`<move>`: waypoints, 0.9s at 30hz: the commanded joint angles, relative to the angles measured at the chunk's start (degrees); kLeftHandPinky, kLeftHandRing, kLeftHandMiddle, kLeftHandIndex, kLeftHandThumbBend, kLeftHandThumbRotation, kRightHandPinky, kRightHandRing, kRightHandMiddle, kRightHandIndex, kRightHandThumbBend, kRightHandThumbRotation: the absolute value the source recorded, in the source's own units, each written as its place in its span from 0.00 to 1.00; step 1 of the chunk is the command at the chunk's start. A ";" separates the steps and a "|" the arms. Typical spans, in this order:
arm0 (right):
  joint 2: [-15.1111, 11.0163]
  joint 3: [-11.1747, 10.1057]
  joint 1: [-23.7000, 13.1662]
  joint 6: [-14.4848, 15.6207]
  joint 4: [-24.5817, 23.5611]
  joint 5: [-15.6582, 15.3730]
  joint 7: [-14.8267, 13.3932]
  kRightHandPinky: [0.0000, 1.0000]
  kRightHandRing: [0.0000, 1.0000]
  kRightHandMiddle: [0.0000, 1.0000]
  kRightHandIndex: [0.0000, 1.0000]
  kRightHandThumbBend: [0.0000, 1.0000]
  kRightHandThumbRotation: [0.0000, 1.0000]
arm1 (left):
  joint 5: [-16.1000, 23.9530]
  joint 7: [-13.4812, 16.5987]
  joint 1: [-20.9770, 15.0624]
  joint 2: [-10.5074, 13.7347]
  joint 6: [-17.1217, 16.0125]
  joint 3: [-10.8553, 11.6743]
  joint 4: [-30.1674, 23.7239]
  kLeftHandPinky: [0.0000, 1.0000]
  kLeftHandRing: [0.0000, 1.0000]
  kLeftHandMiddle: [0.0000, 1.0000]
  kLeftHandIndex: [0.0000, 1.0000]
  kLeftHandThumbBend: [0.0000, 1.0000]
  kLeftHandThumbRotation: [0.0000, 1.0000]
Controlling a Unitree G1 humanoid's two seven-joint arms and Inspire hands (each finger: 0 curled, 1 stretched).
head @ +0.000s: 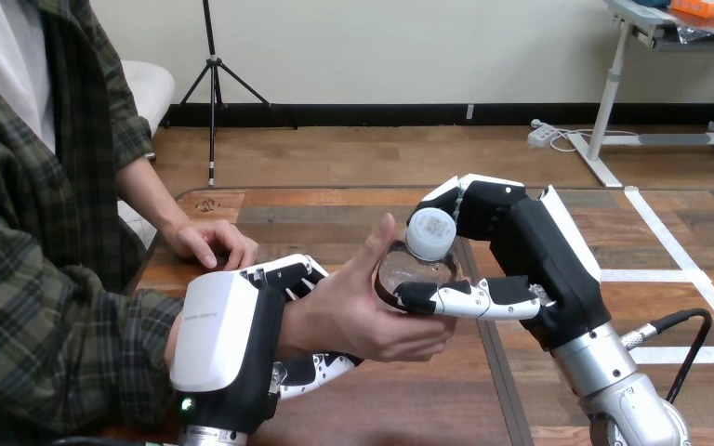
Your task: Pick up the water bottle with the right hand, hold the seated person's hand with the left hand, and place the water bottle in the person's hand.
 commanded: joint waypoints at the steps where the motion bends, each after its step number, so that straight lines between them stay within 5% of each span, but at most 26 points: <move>1: 0.53 0.44 -1.63 -0.81 -4.57 1.29 0.24 0.36 0.38 0.42 0.46 0.72 0.00 | -1.08 0.60 -3.53 -2.59 -0.38 -1.11 -2.28 0.24 0.31 0.37 0.40 0.79 0.00; 27: 0.61 0.68 -1.48 0.40 -5.99 1.88 0.64 0.37 0.38 0.43 0.47 0.73 0.00 | -0.89 0.76 -3.49 -2.34 -0.55 -0.82 -2.16 0.24 0.30 0.36 0.41 0.79 0.00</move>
